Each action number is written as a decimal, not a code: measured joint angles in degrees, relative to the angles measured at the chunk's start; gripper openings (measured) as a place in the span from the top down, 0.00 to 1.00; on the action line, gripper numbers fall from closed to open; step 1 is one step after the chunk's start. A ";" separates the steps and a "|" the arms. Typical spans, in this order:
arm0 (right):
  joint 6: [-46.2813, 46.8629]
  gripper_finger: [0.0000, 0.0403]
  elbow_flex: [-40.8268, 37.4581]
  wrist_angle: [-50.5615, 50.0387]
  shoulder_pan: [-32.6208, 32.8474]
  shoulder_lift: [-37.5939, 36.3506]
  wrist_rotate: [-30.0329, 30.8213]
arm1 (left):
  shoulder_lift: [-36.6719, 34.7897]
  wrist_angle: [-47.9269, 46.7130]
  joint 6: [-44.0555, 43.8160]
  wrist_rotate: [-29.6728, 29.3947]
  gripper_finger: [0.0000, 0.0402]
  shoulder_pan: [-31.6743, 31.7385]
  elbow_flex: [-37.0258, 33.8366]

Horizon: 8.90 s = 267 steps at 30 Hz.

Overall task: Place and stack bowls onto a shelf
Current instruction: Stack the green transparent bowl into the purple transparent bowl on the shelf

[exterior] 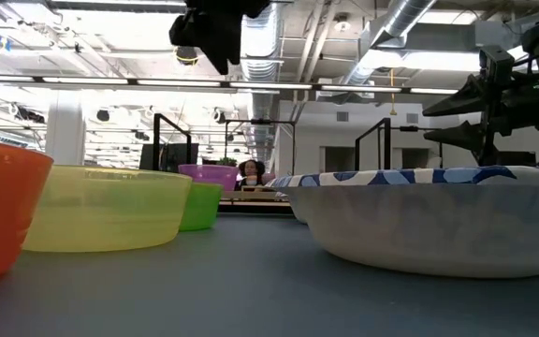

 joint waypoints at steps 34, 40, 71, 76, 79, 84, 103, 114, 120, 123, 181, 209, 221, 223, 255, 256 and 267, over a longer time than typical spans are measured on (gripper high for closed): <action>-0.48 0.45 0.00 -0.16 -0.07 0.02 1.38 | -17.70 21.12 -15.70 12.87 0.70 -0.15 -22.32; -0.46 0.45 0.00 -0.22 -0.07 0.02 1.40 | -17.29 18.46 -11.95 5.25 0.70 -1.46 -20.08; -0.41 0.45 0.00 -0.35 -0.04 0.00 1.46 | -8.41 11.33 -6.44 14.09 0.70 -2.27 -20.19; -0.43 0.45 0.00 -0.35 -0.04 0.00 1.46 | -8.41 12.47 -6.48 14.97 0.70 -2.27 -20.02; -0.43 0.45 0.00 -0.35 -0.04 0.00 1.46 | -8.41 12.54 -6.48 14.97 0.70 -2.27 -19.32; -0.46 0.45 0.00 -0.35 -0.04 0.02 1.46 | -8.42 12.16 -4.60 14.86 0.70 -2.27 -17.34; -0.43 0.45 0.00 -0.35 -0.04 0.00 1.46 | -8.45 15.62 4.16 8.43 0.55 -5.83 -18.75; -0.41 0.45 0.00 -0.35 -0.04 0.00 1.46 | -8.41 15.65 2.36 4.66 0.46 -7.28 -26.31; -0.41 0.45 0.00 -0.35 -0.04 0.00 1.46 | -8.41 16.35 -1.17 2.80 0.46 -7.05 -31.67; -0.41 0.45 0.00 -0.35 -0.04 0.01 1.46 | -8.41 16.89 -3.49 2.75 0.46 -6.37 -34.98; 0.12 0.45 0.00 -0.39 -0.07 0.00 1.92 | -7.97 19.92 -6.68 8.35 1.00 7.56 -30.82; -0.13 0.45 0.00 -0.57 -0.09 0.02 3.36 | -8.02 7.20 40.13 13.31 1.00 38.67 -4.31; -0.41 0.45 0.00 -0.31 -0.11 0.36 4.71 | -1.05 3.65 56.20 15.71 1.00 44.61 -0.90; -0.40 0.45 0.00 -0.30 -0.11 0.80 4.82 | 2.39 0.45 58.71 13.84 1.00 44.33 2.87; 1.21 0.45 0.00 -0.17 -0.11 1.09 5.60 | 20.57 -13.19 80.42 14.23 1.00 46.97 22.52; 1.23 0.45 0.00 -0.17 -0.11 1.09 5.64 | 20.73 -13.18 80.36 13.94 1.00 47.04 22.51; 1.31 0.45 0.00 -0.13 -0.11 1.09 5.79 | 21.12 -12.01 80.78 13.53 1.00 48.46 22.43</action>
